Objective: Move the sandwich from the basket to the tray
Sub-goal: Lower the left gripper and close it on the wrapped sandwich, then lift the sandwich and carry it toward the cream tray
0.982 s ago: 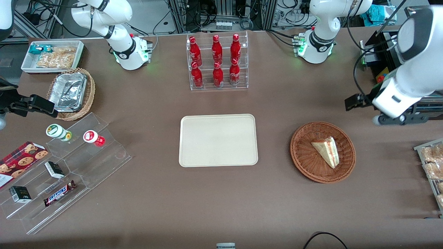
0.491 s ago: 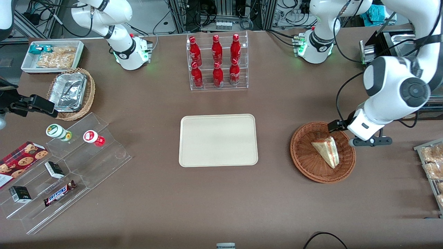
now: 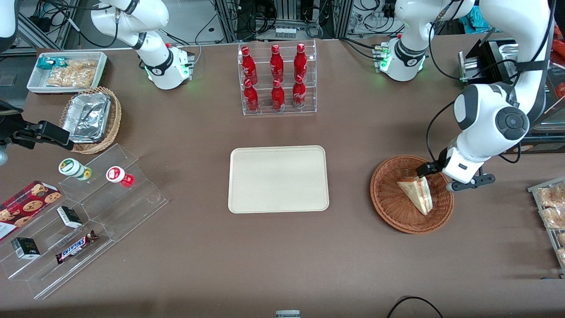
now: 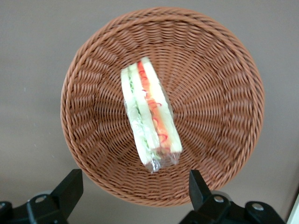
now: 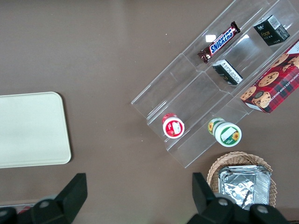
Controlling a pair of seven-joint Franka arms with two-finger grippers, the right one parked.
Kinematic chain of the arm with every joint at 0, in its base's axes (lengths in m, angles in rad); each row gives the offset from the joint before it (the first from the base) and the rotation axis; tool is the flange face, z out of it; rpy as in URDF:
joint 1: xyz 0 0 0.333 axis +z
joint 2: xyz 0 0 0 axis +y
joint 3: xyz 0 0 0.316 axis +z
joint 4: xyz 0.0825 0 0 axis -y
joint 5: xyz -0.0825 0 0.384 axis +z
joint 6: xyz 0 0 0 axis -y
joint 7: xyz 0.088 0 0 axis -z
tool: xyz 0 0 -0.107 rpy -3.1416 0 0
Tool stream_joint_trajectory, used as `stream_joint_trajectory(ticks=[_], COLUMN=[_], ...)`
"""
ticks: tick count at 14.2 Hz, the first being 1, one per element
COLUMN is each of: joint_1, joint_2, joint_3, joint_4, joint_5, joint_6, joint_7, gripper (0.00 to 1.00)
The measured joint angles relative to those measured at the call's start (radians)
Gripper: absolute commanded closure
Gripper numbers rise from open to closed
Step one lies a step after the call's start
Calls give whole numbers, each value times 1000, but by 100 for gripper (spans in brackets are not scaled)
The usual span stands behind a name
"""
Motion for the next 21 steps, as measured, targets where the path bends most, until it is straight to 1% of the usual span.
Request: stream_joint_trajectory(ticks=[3,6,8,11,12,13,14,15,16,19,21], joint_1=[-1,-4,-6,-6,-6,-6,-6,-6,-6,-6,-9], joint_2=[30,62,82,125,142,159,173,181,184,177,156], joint_3=[-6,-12,-15,-15,-15,-15,-15,-15,-15,-16,-21], joint_4=[-1,-1,-1,-1,-1,-1,-1,-1,-1,6,30], joint_5=[0,0,0,0,0,0,0,0,0,0,0], joint_6=[61,117,137,152,164,180,190,192,192,176,95], joint_7=[-226,-382,-429,-444,-445,-445,-446,-446,-446,-446,-445], gripper=[0,0,0,1,11,34,55,72,84,86,87])
